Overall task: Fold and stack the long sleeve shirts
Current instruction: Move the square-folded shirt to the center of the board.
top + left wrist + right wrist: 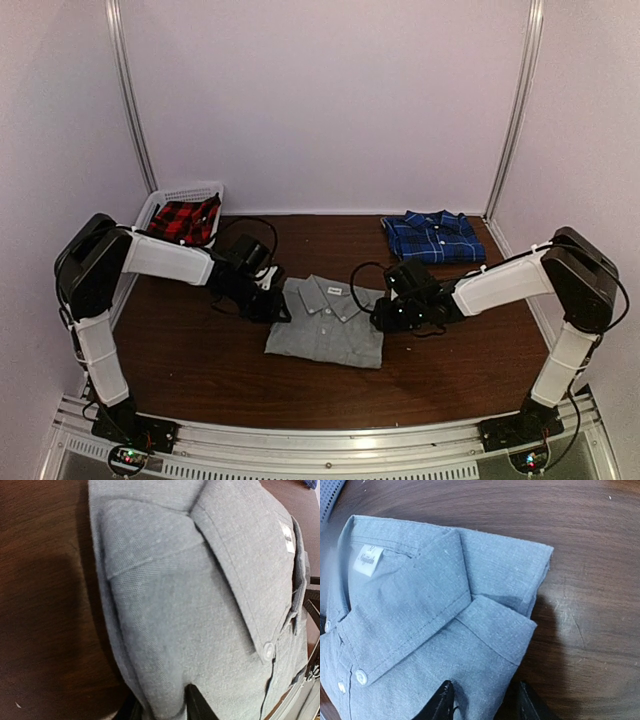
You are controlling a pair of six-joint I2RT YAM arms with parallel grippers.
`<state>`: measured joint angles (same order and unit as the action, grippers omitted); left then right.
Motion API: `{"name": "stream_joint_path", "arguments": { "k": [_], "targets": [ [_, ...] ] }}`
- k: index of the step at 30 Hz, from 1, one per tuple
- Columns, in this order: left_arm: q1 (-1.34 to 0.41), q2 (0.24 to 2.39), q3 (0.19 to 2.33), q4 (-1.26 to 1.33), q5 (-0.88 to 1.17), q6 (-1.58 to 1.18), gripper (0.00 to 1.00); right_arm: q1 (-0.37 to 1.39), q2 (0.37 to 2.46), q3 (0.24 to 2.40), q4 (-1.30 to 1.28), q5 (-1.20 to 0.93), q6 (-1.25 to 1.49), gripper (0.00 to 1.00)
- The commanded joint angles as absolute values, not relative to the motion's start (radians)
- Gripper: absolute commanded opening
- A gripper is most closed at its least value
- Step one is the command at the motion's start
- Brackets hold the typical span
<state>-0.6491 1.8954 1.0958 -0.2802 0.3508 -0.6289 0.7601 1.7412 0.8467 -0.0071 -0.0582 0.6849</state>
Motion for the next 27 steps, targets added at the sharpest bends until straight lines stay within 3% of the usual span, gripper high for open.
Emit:
{"name": "stream_joint_path", "arguments": {
  "k": [1,6,9,27],
  "targets": [
    [-0.662,1.932,1.112,-0.258,0.332,-0.683,0.23,0.771,1.783,0.859,-0.041,-0.049,0.687,0.37],
    [-0.666,1.894,1.120,-0.275,0.355,-0.697,0.08,0.783,1.786,0.887,-0.050,-0.071,0.675,0.09],
    [-0.666,1.851,1.110,-0.314,0.326,-0.688,0.00,0.800,1.786,0.909,-0.059,-0.076,0.669,0.01],
    [-0.566,1.403,0.688,-0.509,0.090,-0.695,0.00,1.077,2.013,1.147,0.081,-0.149,0.827,0.04]
  ]
}}
